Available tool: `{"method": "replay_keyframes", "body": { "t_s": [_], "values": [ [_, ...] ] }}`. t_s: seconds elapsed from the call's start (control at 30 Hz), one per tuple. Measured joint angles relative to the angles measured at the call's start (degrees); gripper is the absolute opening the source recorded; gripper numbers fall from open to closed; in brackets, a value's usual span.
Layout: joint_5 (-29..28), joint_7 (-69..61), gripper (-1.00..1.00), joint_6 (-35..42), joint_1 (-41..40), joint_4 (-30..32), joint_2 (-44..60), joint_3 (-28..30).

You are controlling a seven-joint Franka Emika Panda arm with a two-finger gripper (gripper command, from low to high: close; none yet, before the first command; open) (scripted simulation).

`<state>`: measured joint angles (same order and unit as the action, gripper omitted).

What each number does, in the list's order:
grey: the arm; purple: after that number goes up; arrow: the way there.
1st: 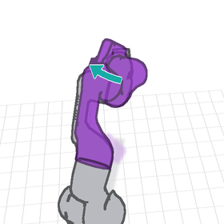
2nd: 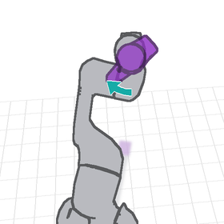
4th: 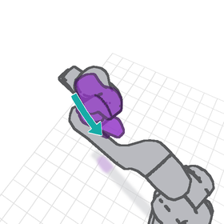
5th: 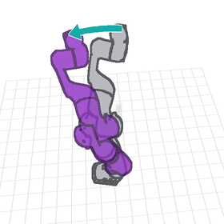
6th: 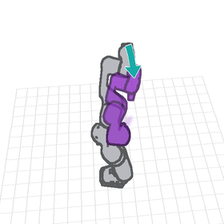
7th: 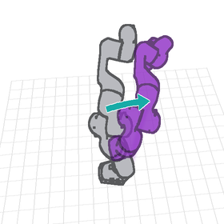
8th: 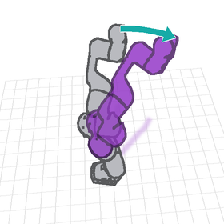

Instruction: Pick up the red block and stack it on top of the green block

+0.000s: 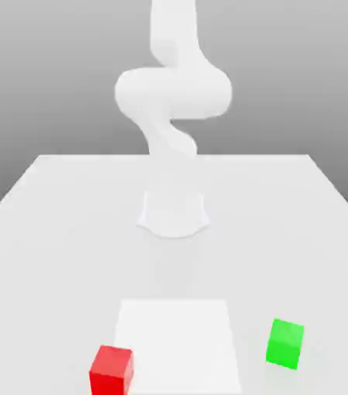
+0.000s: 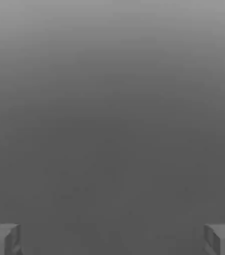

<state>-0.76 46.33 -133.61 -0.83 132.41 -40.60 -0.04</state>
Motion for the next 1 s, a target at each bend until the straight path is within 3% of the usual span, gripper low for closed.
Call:
{"method": "replay_keyframes", "body": {
  "t_s": [0.5, 0.83, 1.0],
  "values": [
    [-2.33, 1.31, 0.00, -11.00, -3.81, 3.77, 31.53, 2.00],
    [1.40, -1.57, 0.00, -18.33, -6.76, 6.28, 52.24, 2.54],
    [2.62, -2.48, 0.00, -26.05, -7.62, 5.21, 62.61, 1.78]
  ]
}}
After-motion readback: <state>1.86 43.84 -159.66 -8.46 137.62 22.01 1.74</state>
